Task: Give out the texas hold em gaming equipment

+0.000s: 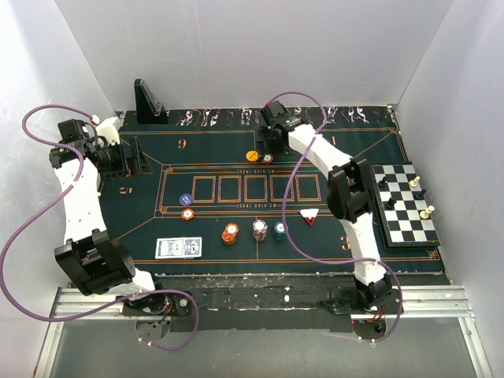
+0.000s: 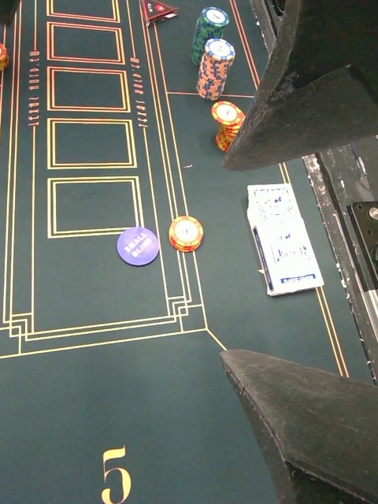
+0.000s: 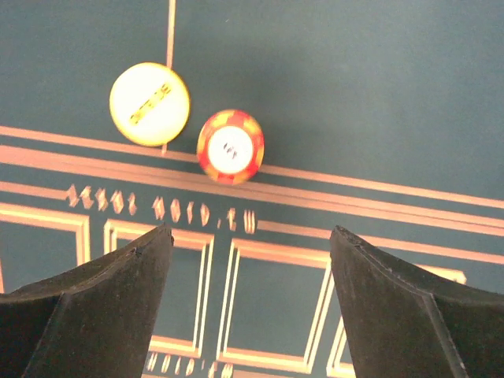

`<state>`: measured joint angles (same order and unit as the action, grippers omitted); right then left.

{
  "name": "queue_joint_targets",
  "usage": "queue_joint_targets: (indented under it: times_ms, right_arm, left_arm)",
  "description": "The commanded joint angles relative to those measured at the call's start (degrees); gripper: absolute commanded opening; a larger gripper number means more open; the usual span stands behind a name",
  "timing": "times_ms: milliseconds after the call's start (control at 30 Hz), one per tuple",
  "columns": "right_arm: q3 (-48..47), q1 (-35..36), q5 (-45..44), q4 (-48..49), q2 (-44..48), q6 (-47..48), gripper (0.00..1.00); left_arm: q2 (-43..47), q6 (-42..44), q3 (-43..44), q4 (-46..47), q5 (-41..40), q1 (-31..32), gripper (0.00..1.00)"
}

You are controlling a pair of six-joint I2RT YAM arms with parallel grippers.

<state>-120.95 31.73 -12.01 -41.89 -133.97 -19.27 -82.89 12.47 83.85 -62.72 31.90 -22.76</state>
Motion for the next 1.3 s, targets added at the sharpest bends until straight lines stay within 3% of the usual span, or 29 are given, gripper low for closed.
queue_joint_targets:
  times_ms: [0, 200, 400, 800, 1267]
  right_arm:
    - [7.2, 5.9, -2.9, 3.0, 16.4, 1.1, 0.88]
    - [23.7, 20.4, 1.3, 6.0, 27.7, 0.8, 0.89]
    - [29.8, 30.2, 6.4, 6.1, 28.9, -1.6, 0.91]
    - [28.7, 33.0, 7.7, 4.4, 21.3, -1.1, 0.92]
    - [30.0, 33.2, 11.6, 7.1, 19.1, -1.2, 0.94]
  left_arm:
    - [3.0, -0.2, 1.8, -1.2, 1.6, -0.4, 0.98]
    - [4.3, -1.3, 0.7, -0.7, 1.8, -0.3, 0.98]
    - [5.2, -1.8, 0.4, -0.7, 2.1, -0.3, 0.98]
    - [6.8, -1.0, 1.2, -1.7, 1.1, -0.3, 0.98]
    - [6.6, -0.6, 1.8, -2.1, 1.1, -0.4, 0.98]
